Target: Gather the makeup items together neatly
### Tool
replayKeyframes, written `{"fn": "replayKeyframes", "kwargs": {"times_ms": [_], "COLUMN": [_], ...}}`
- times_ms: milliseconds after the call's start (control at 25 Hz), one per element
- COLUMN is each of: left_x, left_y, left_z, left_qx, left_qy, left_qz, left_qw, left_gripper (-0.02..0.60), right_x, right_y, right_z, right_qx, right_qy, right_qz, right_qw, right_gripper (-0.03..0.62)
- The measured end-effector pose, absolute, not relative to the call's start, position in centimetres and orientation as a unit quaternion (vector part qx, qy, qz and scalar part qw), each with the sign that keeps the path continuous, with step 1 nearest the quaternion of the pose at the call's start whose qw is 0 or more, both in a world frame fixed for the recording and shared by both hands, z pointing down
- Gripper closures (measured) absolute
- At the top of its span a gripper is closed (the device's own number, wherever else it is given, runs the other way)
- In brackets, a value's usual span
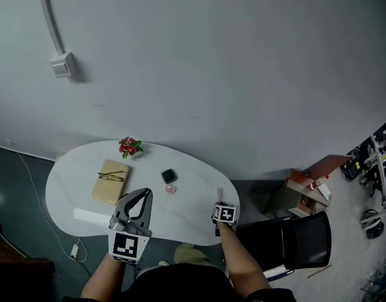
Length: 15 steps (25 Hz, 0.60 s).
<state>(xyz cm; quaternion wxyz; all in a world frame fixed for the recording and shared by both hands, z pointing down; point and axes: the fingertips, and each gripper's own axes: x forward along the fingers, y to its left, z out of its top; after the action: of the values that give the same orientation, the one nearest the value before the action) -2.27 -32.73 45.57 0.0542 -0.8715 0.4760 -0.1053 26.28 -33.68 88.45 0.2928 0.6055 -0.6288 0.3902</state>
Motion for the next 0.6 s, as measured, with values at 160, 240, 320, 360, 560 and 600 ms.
{"fn": "replayKeyframes", "kwargs": {"times_ms": [160, 240, 320, 360, 560, 600], "left_x": [-2.2, -2.2, -2.4, -2.5, -2.2, -2.1], "left_y": [-33.0, -33.2, -33.3, -33.2, -33.0, -32.8], "left_z": [46.3, 46.3, 46.5, 46.7, 47.1, 47.2], "left_qx": [-0.872, -0.871, -0.87, -0.869, -0.869, -0.87], "left_qy": [0.473, 0.475, 0.477, 0.476, 0.475, 0.473], "left_qz": [-0.122, -0.117, -0.119, -0.125, -0.13, -0.136], "left_qw": [0.044, 0.044, 0.043, 0.043, 0.042, 0.042], "left_gripper": [0.557, 0.557, 0.557, 0.557, 0.557, 0.557], "right_x": [26.7, 26.9, 27.0, 27.0, 27.0, 26.9], "right_y": [-33.3, -33.5, -33.3, -33.2, -33.2, -33.1], "right_z": [89.3, 89.6, 90.0, 90.1, 90.3, 90.3], "right_qx": [0.601, 0.6, 0.599, 0.6, 0.599, 0.598], "right_qy": [-0.626, -0.625, -0.624, -0.625, -0.63, -0.631], "right_qz": [0.391, 0.388, 0.384, 0.38, 0.364, 0.364], "right_qw": [0.307, 0.314, 0.322, 0.324, 0.333, 0.334], "right_gripper": [0.514, 0.514, 0.514, 0.514, 0.514, 0.514]}}
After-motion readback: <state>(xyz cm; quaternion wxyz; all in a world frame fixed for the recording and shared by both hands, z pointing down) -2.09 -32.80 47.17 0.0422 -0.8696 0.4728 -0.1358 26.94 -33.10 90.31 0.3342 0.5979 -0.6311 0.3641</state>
